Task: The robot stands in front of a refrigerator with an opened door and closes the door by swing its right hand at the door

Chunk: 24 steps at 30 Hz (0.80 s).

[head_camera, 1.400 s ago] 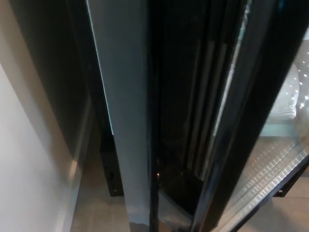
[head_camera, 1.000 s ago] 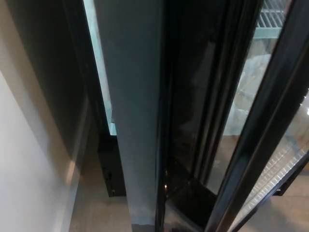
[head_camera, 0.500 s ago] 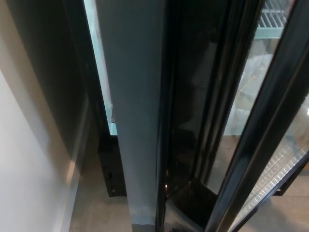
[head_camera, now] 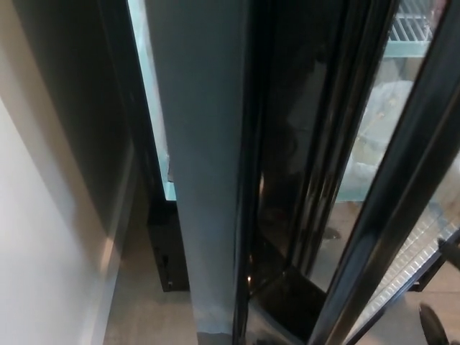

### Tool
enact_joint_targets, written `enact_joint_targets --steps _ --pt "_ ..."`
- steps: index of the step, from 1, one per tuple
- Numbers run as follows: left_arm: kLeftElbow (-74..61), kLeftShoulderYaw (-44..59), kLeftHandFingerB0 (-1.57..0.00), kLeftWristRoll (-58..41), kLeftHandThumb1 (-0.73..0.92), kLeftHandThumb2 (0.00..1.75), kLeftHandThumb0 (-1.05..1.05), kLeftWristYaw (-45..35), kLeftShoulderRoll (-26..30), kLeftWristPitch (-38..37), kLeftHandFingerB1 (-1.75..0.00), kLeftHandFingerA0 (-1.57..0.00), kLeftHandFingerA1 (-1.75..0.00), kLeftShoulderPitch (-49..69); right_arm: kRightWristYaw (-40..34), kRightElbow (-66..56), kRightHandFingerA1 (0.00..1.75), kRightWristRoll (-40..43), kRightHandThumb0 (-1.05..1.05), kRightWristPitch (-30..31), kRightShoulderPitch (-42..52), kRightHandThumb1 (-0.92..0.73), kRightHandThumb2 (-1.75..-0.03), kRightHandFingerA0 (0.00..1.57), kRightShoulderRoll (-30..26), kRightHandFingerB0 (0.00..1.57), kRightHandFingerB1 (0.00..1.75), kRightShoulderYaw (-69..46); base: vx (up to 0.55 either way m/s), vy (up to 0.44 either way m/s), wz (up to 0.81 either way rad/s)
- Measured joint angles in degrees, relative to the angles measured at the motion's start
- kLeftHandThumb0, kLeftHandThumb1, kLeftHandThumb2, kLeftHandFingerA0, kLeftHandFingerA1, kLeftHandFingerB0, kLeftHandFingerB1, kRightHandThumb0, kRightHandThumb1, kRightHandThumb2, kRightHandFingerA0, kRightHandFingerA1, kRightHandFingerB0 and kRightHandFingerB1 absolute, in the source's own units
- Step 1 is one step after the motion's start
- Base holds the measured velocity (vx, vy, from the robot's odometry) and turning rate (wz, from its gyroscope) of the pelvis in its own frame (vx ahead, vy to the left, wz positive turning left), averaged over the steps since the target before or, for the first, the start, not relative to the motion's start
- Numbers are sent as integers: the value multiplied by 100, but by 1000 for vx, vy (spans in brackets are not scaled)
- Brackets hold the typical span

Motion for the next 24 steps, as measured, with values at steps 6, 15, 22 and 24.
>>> enact_joint_targets --steps 6,15,22,24 --pt "7 -18 -26 2 62 91 -53 -1 -1 0 -45 -35 -51 -123 -6 -1200 53 -2 -91 -88 -396 -92 -88 0 271 0 48 66 0 0 0" --pt "44 -36 -25 4 60 94 -50 -11 -6 3 -47 -37 -54 -335 -10 -2395 1 -348 -97 -103 -1678 -73 -98 0 347 5 13 246 -1 0 1" --pt "60 -70 -25 5 60 94 -50 -13 -7 3 -47 -37 -54 -439 26 -2563 1 -972 -97 -65 -2061 -73 -98 0 329 5 13 466 0 0 0" --pt "67 -88 -25 6 60 93 -51 -13 -6 3 -46 -37 -54 -467 33 -2591 20 -1166 -73 -53 -2171 -68 -105 1 318 1 23 531 0 0 0"
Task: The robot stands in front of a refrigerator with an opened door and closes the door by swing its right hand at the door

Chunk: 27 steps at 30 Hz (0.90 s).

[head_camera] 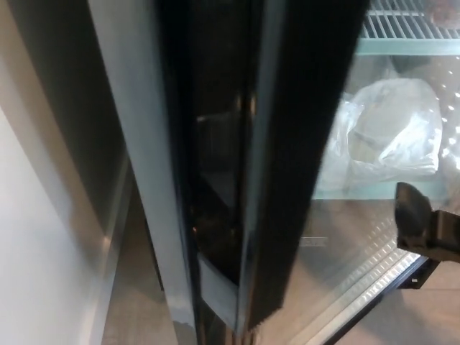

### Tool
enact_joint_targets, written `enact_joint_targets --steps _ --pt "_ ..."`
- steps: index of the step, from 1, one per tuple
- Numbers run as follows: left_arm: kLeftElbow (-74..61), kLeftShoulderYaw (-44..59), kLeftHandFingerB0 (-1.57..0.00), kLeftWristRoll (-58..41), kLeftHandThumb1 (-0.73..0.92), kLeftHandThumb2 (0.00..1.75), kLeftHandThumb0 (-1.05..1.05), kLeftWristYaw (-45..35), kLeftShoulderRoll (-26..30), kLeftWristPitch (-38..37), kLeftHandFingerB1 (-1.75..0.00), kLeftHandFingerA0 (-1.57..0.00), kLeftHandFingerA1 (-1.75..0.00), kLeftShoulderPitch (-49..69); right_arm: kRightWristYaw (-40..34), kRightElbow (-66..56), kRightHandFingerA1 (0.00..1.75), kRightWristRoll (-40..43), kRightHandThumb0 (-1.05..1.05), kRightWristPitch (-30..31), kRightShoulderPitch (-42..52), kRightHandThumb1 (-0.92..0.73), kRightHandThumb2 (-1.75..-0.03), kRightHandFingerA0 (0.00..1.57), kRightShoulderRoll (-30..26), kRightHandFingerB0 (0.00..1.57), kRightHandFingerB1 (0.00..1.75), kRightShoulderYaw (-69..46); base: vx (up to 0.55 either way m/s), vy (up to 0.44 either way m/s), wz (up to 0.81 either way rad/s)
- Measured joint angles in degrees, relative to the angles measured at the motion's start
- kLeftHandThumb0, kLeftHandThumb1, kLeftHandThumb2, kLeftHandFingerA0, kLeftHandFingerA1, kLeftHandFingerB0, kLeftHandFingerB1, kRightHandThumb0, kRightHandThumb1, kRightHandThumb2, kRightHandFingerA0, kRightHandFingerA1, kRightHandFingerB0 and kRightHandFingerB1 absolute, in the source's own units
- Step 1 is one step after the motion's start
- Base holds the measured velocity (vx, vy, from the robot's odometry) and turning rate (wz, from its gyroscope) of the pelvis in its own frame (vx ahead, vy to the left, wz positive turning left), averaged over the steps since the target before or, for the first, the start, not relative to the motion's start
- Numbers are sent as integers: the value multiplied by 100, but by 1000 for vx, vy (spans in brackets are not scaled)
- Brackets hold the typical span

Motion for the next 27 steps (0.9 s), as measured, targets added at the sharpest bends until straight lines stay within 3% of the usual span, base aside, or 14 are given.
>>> enact_joint_targets --steps 4,5,6,7,8,14,15,27 --pt "13 -19 -25 -1 60 95 -50 -3 0 0 -47 -38 -55 -49 -3 217 12 -372 -85 48 -528 -71 -95 4 -89 5 18 201 0 0 0" --pt "13 -19 -25 -1 61 95 -51 -3 0 0 -47 -38 -54 -49 -3 217 16 -372 -78 48 -528 -72 -106 0 -89 5 22 201 0 0 0" --pt "23 -30 -25 0 61 95 -51 -4 0 0 -47 -38 -54 -61 -8 434 16 -530 -78 86 -834 -72 -106 0 -163 5 22 296 0 0 0" --pt "26 -35 -25 0 62 94 -52 -4 0 0 -46 -37 -53 -68 -9 573 14 -606 -75 107 -991 -70 -88 2 -206 2 20 342 0 0 0" --pt "29 -39 -25 0 62 94 -52 -4 0 0 -46 -37 -53 -72 -10 686 18 -651 -77 123 -1101 -75 -108 0 -229 8 23 373 0 0 0" --pt "34 -64 -26 -2 62 93 -52 -6 0 0 -46 -37 -52 -113 -18 1820 17 -1048 -81 297 -2089 -79 -111 0 -501 4 20 659 0 0 0" --pt "36 -69 -26 -2 63 93 -52 -7 0 0 -45 -36 -52 -113 -16 2182 13 -1147 -91 362 -2360 -83 -115 6 -588 7 15 749 0 0 0" --pt "49 -91 -24 -3 61 93 -49 -58 -1 1 -45 -36 -52 -264 325 4764 22 -1778 -81 941 -3416 -73 -104 4 -1284 10 28 1556 0 0 1"
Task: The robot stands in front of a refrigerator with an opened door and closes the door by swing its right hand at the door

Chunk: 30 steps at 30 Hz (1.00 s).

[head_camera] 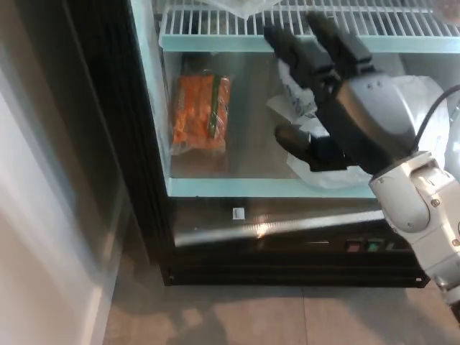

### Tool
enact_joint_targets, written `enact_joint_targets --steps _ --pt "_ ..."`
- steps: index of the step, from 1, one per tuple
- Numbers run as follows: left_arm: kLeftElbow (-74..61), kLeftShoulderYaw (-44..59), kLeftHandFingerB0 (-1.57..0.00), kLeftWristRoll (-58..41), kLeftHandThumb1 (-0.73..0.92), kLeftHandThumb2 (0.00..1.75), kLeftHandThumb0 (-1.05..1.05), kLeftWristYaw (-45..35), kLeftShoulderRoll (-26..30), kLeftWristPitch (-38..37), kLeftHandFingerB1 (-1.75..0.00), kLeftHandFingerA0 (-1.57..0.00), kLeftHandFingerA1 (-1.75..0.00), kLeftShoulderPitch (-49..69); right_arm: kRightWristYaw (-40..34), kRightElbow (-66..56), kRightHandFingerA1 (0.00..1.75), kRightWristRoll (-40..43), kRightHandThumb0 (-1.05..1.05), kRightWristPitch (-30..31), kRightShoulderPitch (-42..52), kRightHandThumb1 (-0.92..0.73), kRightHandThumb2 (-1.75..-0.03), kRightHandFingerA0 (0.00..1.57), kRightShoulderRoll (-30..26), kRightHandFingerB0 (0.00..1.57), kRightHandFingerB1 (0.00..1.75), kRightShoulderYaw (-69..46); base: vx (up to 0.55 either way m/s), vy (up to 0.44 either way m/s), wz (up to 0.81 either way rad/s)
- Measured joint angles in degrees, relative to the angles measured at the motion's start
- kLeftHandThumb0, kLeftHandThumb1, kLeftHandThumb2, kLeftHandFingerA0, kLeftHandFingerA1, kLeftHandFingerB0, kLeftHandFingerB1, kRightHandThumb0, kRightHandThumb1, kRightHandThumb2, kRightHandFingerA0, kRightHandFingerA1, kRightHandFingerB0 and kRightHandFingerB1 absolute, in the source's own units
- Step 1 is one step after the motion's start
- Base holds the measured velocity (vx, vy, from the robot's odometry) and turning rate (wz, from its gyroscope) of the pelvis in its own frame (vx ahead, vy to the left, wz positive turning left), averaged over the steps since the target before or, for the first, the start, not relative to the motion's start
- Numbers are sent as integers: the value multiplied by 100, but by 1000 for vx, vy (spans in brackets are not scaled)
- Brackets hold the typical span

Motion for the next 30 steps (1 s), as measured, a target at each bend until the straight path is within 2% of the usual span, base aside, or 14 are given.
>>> enact_joint_targets --steps 6,9,10,12,17,20,21,22,23,24,25,27,28,30 --pt "66 -67 -26 21 62 91 -52 -113 10 27 -45 -35 -51 -148 464 1212 24 -481 -82 408 -221 -72 -104 6 -801 11 32 580 0 0 0" --pt "92 -77 -25 23 62 93 -52 -149 10 56 -45 -36 -52 -179 622 1127 23 -547 -82 496 -120 -73 -104 9 -1033 9 30 673 0 0 0" --pt "94 -78 -25 23 61 93 -48 -153 10 57 -46 -37 -53 -188 649 1068 30 -550 -72 504 -75 -69 -104 2 -1064 6 35 683 0 0 0" --pt "99 -87 -24 24 61 92 -49 -168 9 59 -45 -36 -52 -217 738 866 28 -550 -78 518 99 -71 -104 4 -1141 12 38 723 0 0 0" --pt "110 -67 -24 19 61 92 -49 -213 11 58 -45 -36 -52 -192 797 519 31 -539 -72 472 887 -69 -105 1 -1205 7 38 872 0 0 0" --pt "112 -61 -26 19 61 90 -53 -237 11 58 -45 -34 -50 -178 780 487 33 -528 -76 435 1166 -71 -103 3 -1222 12 41 917 0 0 0" --pt "106 -63 -26 19 61 90 -52 -243 10 57 -45 -34 -50 -182 742 492 49 -517 -35 413 1262 -53 -108 0 -1229 0 46 915 0 0 0" --pt "103 -61 -26 19 61 90 -52 -248 14 57 -45 -34 -50 -184 677 543 49 -501 -35 373 1472 -53 -108 0 -1233 0 46 928 0 0 0" --pt "107 -58 -26 19 61 91 -52 -252 17 58 -45 -35 -51 -181 645 585 26 -491 -70 344 1631 -84 -66 12 -1233 18 27 952 0 0 0" --pt "111 -52 -26 18 61 91 -52 -260 16 58 -45 -35 -51 -177 572 721 26 -472 -70 281 1887 -84 -66 12 -1230 18 27 986 0 0 0" --pt "111 -45 -25 17 61 92 -51 -263 17 58 -45 -36 -52 -180 492 908 38 -453 -75 229 2101 -69 -102 0 -1216 15 44 1015 0 0 0" --pt "110 -42 -25 17 61 92 -51 -264 18 58 -45 -36 -52 -183 354 1321 38 -429 -75 169 2352 -69 -102 0 -1171 15 44 1044 0 0 0" --pt "107 -41 -25 17 61 93 -50 -264 18 58 -46 -37 -53 -186 269 1574 27 -419 -73 141 2460 -90 -67 12 -1157 17 28 1059 0 0 0" --pt "110 -42 -25 17 61 93 -50 -264 18 59 -46 -37 -53 -185 175 1863 27 -411 -73 110 2557 -90 -67 12 -1139 17 28 1080 0 0 0"
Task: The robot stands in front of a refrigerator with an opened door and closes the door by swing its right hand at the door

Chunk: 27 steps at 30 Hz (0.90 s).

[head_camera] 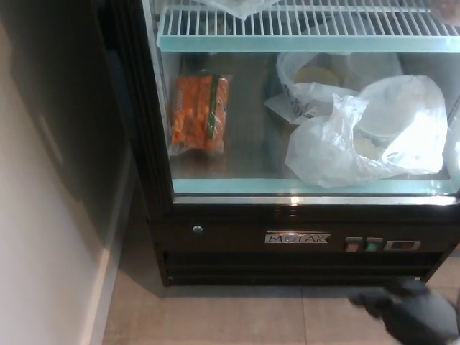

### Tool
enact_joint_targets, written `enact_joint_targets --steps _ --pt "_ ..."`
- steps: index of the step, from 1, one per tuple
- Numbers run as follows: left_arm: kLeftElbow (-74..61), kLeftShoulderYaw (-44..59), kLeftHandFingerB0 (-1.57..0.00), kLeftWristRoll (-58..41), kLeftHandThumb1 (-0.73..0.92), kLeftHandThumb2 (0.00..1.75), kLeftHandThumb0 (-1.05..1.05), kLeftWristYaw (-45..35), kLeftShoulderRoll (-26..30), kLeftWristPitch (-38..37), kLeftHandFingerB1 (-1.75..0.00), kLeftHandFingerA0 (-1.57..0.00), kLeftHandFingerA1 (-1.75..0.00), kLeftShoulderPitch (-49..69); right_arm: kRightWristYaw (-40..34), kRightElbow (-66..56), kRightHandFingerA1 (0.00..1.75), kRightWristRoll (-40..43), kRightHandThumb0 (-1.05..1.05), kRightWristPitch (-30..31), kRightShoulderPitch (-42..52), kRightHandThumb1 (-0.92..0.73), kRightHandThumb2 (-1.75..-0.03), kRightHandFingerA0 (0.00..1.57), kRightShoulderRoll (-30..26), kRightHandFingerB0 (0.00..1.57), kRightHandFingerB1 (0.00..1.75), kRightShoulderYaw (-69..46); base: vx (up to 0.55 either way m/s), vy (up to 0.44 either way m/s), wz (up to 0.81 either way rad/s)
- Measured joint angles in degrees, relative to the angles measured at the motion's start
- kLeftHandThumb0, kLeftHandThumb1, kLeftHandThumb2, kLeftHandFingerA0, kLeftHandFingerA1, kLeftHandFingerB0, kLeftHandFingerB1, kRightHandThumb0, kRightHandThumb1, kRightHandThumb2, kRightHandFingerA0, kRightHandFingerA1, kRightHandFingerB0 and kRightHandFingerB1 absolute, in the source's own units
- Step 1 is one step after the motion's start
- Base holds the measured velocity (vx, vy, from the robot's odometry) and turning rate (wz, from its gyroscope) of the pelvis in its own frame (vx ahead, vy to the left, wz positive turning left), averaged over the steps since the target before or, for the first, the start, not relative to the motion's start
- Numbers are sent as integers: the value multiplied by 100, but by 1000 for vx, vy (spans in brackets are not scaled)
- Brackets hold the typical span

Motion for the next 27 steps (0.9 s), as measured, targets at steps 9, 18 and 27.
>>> enact_joint_targets --steps 9,18,27 --pt "-3 -3 -26 -2 61 94 -49 2 -1 -1 -46 -39 -54 -37 -455 2168 29 66 -65 -77 74 -89 -67 24 241 28 30 24 0 0 0" --pt "19 -17 -29 3 63 92 -53 19 -6 0 -46 -37 -51 -94 -1004 4016 31 847 -63 -41 548 -90 -68 28 475 27 30 -1247 0 0 0" --pt "22 -51 -26 13 62 94 -51 22 -6 0 -46 -38 -53 -160 -733 4432 33 1633 -62 216 738 -86 -65 36 576 29 31 -2327 0 0 0"
